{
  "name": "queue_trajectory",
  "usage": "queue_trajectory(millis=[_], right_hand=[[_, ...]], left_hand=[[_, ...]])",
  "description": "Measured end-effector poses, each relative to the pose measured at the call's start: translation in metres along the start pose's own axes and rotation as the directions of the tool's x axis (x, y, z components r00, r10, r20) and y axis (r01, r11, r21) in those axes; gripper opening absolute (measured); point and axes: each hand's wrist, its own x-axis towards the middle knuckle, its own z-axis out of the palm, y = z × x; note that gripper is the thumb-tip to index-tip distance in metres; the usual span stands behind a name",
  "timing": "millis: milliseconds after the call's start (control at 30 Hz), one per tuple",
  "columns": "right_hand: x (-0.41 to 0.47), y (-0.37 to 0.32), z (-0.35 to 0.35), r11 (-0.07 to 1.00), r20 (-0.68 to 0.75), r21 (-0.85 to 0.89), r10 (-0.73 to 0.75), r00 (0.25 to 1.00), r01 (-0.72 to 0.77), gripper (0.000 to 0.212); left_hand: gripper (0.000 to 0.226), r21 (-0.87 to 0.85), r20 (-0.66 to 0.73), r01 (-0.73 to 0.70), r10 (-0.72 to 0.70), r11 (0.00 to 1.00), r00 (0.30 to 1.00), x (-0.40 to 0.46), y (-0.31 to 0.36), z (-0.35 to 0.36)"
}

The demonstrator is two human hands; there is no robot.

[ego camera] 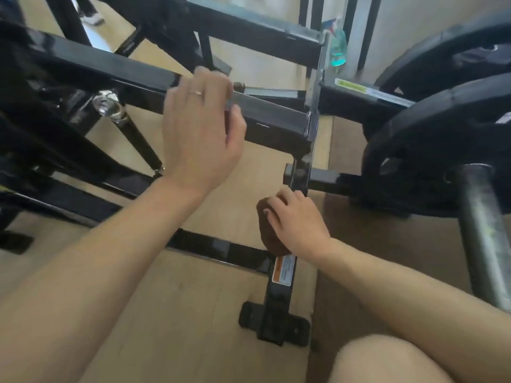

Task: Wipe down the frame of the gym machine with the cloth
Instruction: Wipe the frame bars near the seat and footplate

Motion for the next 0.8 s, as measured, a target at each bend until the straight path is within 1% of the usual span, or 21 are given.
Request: queue_trajectory(millis=[33,67,100,133,167,200,233,267,300,333,367,400,433,500,533,633,733,800], right_hand=[[-0.004,0.002,0.012,1.000,0.034,-0.010,-0.023,0.999,0.023,0.036],[-0.010,0.005,0.023,0.998,0.071,-0.022,-0.049,0.996,0.051,0.036],[-0.018,0.007,0.034,0.996,0.095,-0.042,-0.073,0.993,0.077,0.037],[-0.024,0.009,0.043,0.993,0.097,-0.071,-0.088,0.991,0.095,0.037],[-0.029,0.012,0.049,0.991,0.080,-0.091,-0.093,0.992,0.100,0.037],[-0.031,0.015,0.053,0.991,0.057,-0.095,-0.092,0.994,0.097,0.036],[-0.031,0.018,0.056,0.991,0.031,-0.090,-0.098,0.995,0.101,0.036],[-0.027,0.022,0.058,0.988,0.017,-0.095,-0.122,0.992,0.123,0.038],[-0.022,0.026,0.060,0.983,0.011,-0.106,-0.149,0.989,0.149,0.039],[-0.016,0.031,0.060,0.979,0.004,-0.123,-0.163,0.987,0.162,0.039],[-0.010,0.038,0.059,0.976,0.002,-0.143,-0.166,0.986,0.165,0.038],[-0.001,0.046,0.056,0.973,0.005,-0.167,-0.162,0.987,0.160,0.038],[0.009,0.054,0.053,0.969,0.008,-0.195,-0.153,0.988,0.152,0.037],[0.033,0.070,0.048,0.961,0.006,-0.247,-0.122,0.992,0.120,0.036],[0.045,0.077,0.047,0.958,0.001,-0.268,-0.102,0.995,0.099,0.035],[0.072,0.087,0.051,0.952,-0.027,-0.305,-0.039,0.999,0.029,0.034],[0.070,0.076,0.058,0.954,-0.087,-0.292,0.042,0.995,-0.066,0.033],[0.053,0.063,0.060,0.965,-0.096,-0.247,0.065,0.993,-0.087,0.034]], left_hand=[[0.016,-0.034,0.088,-0.075,0.078,0.997,0.993,-0.023,0.002,0.000],[0.017,-0.064,0.244,-0.131,0.142,0.989,0.959,-0.046,0.001,0.004],[0.023,-0.058,0.443,-0.162,0.171,0.985,0.880,-0.069,-0.003,0.010],[0.035,-0.009,0.641,-0.195,0.156,0.981,0.752,-0.090,-0.008,0.017],[0.051,0.045,0.796,-0.233,0.106,0.971,0.595,-0.110,-0.013,0.025],[0.068,0.079,0.895,-0.251,0.042,0.965,0.444,-0.128,-0.018,0.032],[0.084,0.095,0.946,-0.241,-0.012,0.966,0.324,-0.141,-0.021,0.039],[0.097,0.108,0.970,-0.196,-0.060,0.975,0.236,-0.152,-0.023,0.045],[0.106,0.112,0.982,-0.153,-0.086,0.982,0.166,-0.161,-0.025,0.052],[0.112,0.099,0.990,-0.147,-0.083,0.984,0.111,-0.168,-0.024,0.058],[0.113,0.073,0.995,-0.180,-0.059,0.981,0.081,-0.173,-0.023,0.064],[0.108,0.047,0.996,-0.221,-0.029,0.974,0.081,-0.178,-0.023,0.068],[0.096,0.019,0.994,-0.250,0.008,0.968,0.106,-0.184,-0.023,0.072],[0.067,-0.024,0.979,-0.240,0.071,0.971,0.193,-0.192,-0.028,0.080],[0.058,-0.035,0.970,-0.234,0.090,0.972,0.227,-0.195,-0.030,0.084],[0.054,-0.047,0.952,-0.223,0.112,0.974,0.286,-0.204,-0.037,0.093],[0.055,-0.052,0.947,-0.233,0.122,0.971,0.297,-0.207,-0.040,0.097],[0.057,-0.052,0.945,-0.248,0.128,0.967,0.301,-0.206,-0.041,0.097]])
